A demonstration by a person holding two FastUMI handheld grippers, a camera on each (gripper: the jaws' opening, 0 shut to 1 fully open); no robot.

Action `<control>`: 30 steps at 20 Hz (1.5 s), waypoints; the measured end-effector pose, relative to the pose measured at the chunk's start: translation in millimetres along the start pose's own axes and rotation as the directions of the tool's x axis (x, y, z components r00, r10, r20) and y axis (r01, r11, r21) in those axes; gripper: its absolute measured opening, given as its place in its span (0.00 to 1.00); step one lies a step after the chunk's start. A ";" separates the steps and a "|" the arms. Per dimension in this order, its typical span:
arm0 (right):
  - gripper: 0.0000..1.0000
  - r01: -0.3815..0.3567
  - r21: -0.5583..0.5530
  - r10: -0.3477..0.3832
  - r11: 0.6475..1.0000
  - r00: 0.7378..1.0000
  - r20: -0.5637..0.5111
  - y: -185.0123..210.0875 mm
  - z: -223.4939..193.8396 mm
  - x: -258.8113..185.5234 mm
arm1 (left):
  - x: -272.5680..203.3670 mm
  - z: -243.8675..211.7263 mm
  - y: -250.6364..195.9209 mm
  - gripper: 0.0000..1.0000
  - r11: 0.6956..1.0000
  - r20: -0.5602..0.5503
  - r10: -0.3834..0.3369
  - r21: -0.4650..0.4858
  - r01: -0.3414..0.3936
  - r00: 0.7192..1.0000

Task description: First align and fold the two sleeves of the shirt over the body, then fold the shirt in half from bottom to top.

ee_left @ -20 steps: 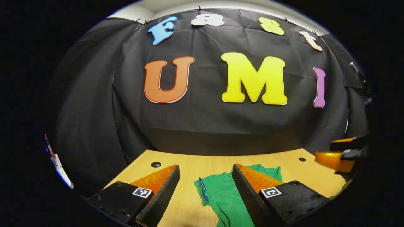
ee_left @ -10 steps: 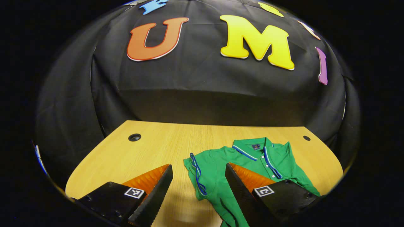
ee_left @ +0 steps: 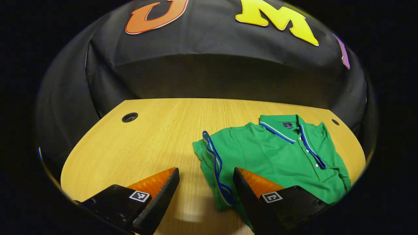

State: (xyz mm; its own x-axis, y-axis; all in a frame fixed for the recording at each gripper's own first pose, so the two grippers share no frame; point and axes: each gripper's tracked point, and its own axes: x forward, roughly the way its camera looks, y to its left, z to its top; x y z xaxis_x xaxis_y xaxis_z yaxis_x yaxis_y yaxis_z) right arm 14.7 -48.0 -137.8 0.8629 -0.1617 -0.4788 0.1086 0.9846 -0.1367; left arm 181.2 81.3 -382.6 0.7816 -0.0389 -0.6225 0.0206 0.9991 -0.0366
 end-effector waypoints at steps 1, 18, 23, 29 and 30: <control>0.95 -0.003 0.013 0.003 1.000 1.000 -0.009 -0.5 -1.5 -0.6 | 1.8 -1.1 1.1 1.00 1.000 -0.009 0.003 0.006 -0.003 1.000; 0.97 0.020 0.164 -0.026 0.986 0.999 0.034 -23.9 11.8 1.6 | -14.1 29.4 -23.0 0.06 0.993 -0.022 -0.107 -0.051 0.106 0.994; 0.95 0.033 0.205 -0.045 0.978 0.998 0.054 -44.5 10.8 -6.1 | -26.1 72.0 -51.9 0.06 0.994 0.019 -0.107 0.013 0.107 0.994; 0.95 0.088 0.243 -0.106 0.966 0.992 0.063 -87.0 2.2 -21.9 | -18.2 76.2 -124.2 0.06 0.989 -0.011 -0.147 0.025 0.148 0.989; 0.95 0.106 0.246 -0.124 0.963 0.991 0.056 -96.6 -1.0 -24.7 | -13.7 71.9 -134.7 0.06 0.989 -0.024 -0.147 0.020 0.147 0.989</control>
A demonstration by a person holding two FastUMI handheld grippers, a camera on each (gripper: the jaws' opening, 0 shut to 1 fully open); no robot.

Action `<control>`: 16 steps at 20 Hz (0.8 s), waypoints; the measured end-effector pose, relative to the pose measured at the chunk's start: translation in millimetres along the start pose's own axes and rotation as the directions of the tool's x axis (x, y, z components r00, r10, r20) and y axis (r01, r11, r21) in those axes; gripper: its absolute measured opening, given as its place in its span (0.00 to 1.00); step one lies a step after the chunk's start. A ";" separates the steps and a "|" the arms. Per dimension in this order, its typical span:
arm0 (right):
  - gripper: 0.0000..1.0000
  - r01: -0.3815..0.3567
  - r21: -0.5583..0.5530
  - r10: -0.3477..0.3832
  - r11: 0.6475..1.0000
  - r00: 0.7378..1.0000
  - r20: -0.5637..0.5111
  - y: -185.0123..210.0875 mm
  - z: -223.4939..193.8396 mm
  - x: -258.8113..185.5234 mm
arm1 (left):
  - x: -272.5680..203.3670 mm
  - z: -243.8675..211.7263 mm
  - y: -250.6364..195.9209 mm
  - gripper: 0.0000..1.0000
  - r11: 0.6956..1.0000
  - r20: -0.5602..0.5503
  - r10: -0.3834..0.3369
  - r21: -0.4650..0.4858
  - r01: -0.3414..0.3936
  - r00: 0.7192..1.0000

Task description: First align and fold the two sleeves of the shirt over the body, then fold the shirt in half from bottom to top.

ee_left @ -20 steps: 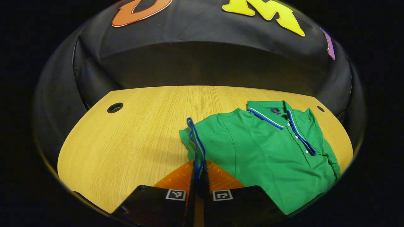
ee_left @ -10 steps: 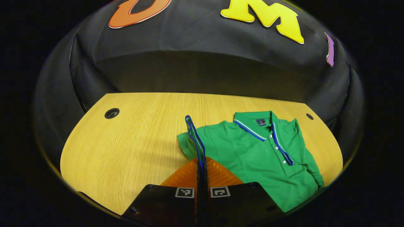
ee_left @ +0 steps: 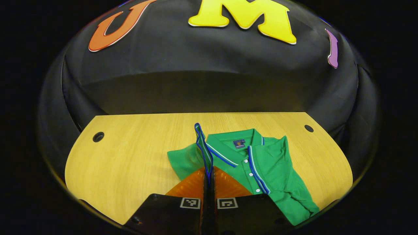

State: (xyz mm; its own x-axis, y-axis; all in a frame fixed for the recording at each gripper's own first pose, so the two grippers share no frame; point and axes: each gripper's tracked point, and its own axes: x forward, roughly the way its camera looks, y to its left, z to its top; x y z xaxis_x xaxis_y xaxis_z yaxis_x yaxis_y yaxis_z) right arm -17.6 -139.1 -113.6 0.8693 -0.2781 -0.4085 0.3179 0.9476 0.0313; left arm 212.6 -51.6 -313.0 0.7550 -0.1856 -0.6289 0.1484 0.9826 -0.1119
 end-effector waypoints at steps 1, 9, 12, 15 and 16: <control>0.95 0.014 0.000 -0.014 1.000 1.000 -0.004 -9.4 -0.9 -1.7 | 8.3 -5.1 -12.3 0.06 1.000 -0.012 0.000 -0.004 0.000 1.000; 0.95 0.051 -0.001 -0.051 0.999 0.998 -0.037 -48.7 -3.5 3.2 | 45.8 -22.0 -55.7 0.08 0.999 -0.042 0.036 0.030 -0.035 0.998; 0.95 0.037 -0.004 -0.037 0.999 0.998 -0.045 -47.6 -4.0 10.9 | 49.2 -19.6 -65.1 0.15 1.000 -0.030 0.022 0.015 -0.021 0.999; 0.95 0.021 -0.016 -0.022 1.000 0.999 -0.046 -40.4 -2.9 18.9 | 36.9 -14.0 -64.4 0.67 0.999 0.003 0.034 -0.004 -0.034 0.999; 0.95 0.014 -0.018 -0.014 1.000 0.999 -0.038 -36.6 0.8 20.9 | 30.6 -9.1 -61.9 0.84 0.999 0.025 0.048 -0.012 -0.047 0.999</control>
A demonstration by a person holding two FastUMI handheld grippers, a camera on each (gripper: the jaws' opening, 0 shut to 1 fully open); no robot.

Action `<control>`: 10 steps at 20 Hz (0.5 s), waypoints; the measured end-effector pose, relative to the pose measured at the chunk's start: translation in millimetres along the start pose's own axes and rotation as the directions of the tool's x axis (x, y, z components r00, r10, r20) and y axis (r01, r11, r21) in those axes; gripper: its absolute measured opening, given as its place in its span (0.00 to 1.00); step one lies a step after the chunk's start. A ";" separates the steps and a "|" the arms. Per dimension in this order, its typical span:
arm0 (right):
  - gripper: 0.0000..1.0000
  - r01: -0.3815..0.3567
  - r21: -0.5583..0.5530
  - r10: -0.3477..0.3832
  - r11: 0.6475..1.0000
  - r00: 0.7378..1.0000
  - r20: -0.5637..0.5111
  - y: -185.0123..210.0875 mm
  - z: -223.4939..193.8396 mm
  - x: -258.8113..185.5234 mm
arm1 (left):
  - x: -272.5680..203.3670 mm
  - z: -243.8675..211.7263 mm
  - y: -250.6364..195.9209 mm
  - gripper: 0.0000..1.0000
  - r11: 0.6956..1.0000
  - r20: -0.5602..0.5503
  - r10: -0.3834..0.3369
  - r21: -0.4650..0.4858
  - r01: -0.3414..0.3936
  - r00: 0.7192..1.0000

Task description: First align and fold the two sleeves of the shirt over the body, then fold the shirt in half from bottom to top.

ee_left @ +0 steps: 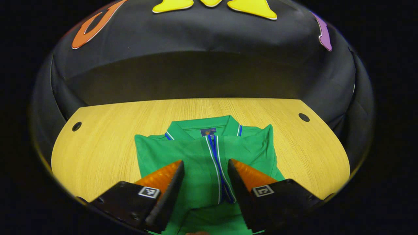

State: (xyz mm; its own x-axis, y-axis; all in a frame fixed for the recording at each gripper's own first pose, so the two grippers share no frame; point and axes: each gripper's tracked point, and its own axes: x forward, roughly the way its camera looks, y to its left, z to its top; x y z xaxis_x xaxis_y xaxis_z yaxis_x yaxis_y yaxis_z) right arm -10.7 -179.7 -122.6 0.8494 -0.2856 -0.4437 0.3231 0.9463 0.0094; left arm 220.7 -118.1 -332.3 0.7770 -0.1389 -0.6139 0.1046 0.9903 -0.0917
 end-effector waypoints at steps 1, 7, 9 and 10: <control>0.97 -0.013 -0.002 0.013 1.000 1.000 0.008 6.9 3.5 0.0 | -8.1 3.9 2.9 1.00 1.000 0.022 0.004 -0.016 -0.004 1.000; 0.95 -0.096 -0.055 0.099 0.994 0.993 0.066 49.9 13.1 -11.8 | -88.8 44.9 30.5 1.00 0.998 0.168 0.038 -0.059 -0.028 0.985; 0.98 -0.125 -0.059 0.129 0.990 0.988 0.082 63.5 13.1 -19.4 | -122.3 53.7 36.3 1.00 0.998 0.212 0.029 -0.063 -0.016 0.977; 0.97 -0.137 -0.066 0.142 0.988 0.986 0.087 69.8 10.2 -22.9 | -137.9 59.4 39.7 1.00 0.998 0.241 0.028 -0.058 -0.014 0.970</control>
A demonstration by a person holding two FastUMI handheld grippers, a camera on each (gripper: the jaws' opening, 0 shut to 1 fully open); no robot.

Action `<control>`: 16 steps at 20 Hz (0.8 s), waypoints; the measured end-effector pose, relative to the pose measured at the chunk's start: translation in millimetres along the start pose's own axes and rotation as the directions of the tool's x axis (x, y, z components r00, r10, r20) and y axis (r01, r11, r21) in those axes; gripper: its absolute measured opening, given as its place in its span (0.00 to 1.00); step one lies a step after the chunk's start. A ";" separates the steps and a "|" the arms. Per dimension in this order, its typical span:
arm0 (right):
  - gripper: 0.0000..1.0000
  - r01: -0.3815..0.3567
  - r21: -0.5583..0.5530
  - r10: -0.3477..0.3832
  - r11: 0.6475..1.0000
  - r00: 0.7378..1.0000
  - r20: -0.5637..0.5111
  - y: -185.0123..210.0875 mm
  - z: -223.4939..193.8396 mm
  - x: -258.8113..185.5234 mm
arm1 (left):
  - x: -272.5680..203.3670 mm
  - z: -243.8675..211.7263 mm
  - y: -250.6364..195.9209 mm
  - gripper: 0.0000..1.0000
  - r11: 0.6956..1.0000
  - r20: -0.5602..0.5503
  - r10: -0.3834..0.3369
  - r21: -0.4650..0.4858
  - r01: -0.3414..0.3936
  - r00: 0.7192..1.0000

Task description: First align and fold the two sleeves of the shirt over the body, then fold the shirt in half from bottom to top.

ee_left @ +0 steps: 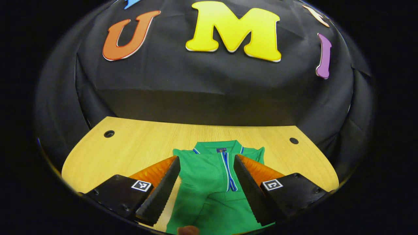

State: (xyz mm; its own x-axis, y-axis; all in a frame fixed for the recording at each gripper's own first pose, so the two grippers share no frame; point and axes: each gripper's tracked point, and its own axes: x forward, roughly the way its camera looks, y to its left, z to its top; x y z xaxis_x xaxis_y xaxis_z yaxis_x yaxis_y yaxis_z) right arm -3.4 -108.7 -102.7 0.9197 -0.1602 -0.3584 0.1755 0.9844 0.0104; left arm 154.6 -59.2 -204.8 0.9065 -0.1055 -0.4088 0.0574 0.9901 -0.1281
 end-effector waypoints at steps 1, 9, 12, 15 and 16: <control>0.97 -0.017 -0.008 0.017 1.000 1.000 0.000 7.7 -2.4 -4.6 | -18.2 10.2 6.9 1.00 1.000 0.033 0.003 0.008 -0.003 0.999; 0.97 -0.193 -0.061 0.194 0.979 0.981 0.010 34.1 -13.9 -28.9 | -132.2 21.0 22.5 1.00 0.999 0.110 0.006 0.048 -0.012 0.994; 0.95 -0.239 -0.095 0.237 0.966 0.971 -0.029 22.3 -32.9 -33.4 | -166.9 3.4 17.8 1.00 0.998 0.104 0.016 0.059 -0.023 0.994; 0.97 -0.287 -0.123 0.276 0.950 0.956 -0.101 6.2 -71.1 -42.6 | -194.2 -44.9 14.2 1.00 0.999 0.025 0.020 0.038 -0.021 0.999; 0.97 -0.293 -0.129 0.277 0.947 0.953 -0.124 -0.6 -84.3 -44.9 | -200.8 -61.9 13.3 1.00 0.999 -0.012 0.017 0.040 -0.016 1.000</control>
State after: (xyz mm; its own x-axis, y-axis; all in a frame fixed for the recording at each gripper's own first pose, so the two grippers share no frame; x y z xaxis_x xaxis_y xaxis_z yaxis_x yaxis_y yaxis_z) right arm -74.4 -96.0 -165.3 0.8812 0.1292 -0.4547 -0.1482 0.9889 -0.0061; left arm -52.5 -30.6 -180.3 0.9024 -0.0898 -0.4215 0.0592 0.9946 -0.0852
